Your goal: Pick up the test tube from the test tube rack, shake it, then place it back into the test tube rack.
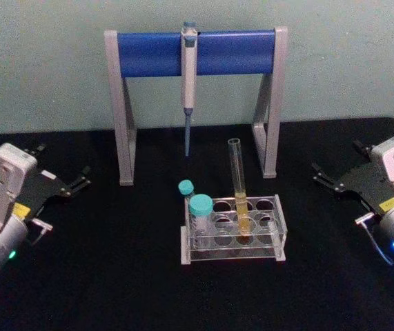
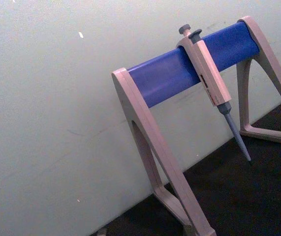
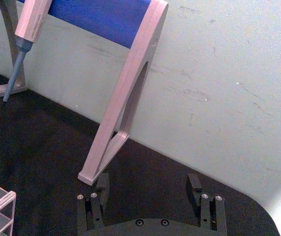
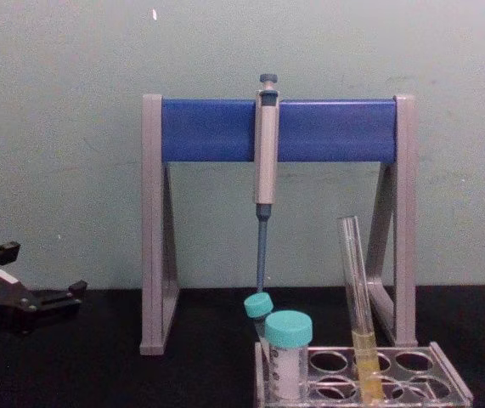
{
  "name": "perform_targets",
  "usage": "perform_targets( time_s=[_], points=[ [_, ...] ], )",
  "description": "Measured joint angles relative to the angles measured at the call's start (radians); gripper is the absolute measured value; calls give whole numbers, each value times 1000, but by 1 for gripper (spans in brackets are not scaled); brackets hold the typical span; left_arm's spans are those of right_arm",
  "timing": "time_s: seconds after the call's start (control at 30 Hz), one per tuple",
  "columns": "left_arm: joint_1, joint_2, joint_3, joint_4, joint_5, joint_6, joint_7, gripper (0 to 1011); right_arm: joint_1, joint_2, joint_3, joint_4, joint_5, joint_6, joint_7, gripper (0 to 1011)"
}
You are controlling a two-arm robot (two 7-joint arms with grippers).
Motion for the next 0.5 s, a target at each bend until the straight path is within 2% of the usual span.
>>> perform_targets(
  time_s=[0.5],
  points=[
    [0,0,0,0,0,0,0,1001,0,1,0,0,0,-1,0,1000]
  ],
)
